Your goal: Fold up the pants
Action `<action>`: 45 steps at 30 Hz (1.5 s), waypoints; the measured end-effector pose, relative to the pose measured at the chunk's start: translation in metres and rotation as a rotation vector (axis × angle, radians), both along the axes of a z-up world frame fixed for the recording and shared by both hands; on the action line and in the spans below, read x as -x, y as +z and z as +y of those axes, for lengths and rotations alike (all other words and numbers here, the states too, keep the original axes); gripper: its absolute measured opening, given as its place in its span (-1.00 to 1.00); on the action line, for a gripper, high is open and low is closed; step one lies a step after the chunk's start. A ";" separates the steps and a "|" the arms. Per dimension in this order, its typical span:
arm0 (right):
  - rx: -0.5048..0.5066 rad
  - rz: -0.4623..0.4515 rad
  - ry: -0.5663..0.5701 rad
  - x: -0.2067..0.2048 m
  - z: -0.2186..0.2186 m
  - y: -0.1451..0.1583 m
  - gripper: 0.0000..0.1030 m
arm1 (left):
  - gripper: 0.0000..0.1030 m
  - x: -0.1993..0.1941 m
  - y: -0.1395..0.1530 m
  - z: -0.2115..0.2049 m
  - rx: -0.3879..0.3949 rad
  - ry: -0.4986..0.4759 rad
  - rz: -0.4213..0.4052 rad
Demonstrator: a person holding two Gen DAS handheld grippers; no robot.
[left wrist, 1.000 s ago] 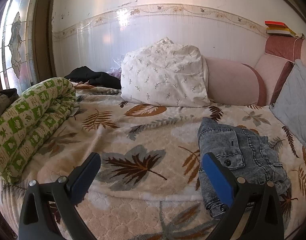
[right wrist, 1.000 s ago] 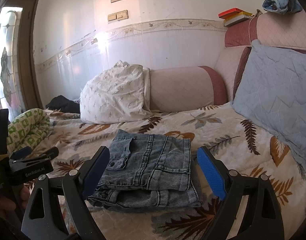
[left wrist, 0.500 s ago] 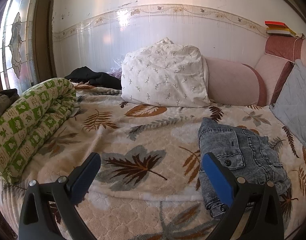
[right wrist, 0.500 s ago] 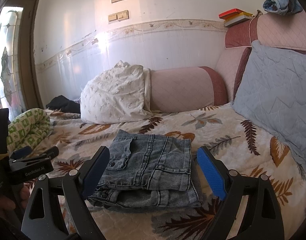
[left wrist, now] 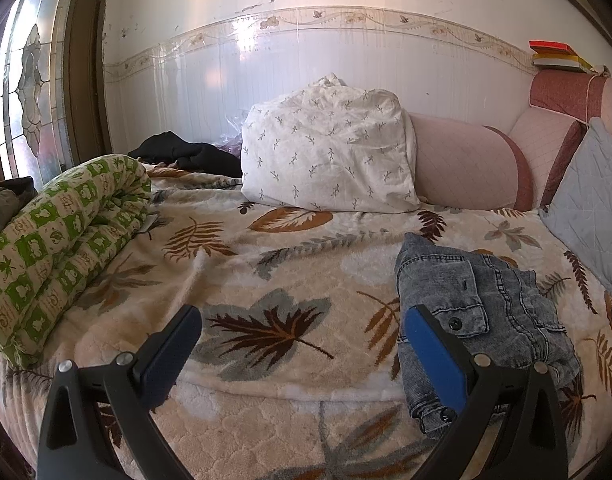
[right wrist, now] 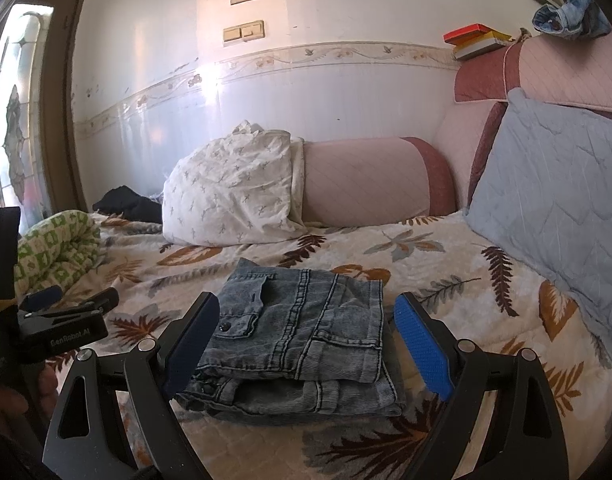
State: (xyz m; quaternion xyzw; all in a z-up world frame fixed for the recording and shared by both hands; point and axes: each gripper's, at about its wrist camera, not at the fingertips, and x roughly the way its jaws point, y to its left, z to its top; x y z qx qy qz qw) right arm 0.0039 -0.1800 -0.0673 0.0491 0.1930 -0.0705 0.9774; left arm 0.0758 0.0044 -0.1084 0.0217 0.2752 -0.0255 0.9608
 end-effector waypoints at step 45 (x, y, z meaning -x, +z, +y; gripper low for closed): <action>0.052 0.011 0.033 -0.003 0.011 -0.003 0.74 | 1.00 0.000 0.001 0.003 0.008 0.013 -0.001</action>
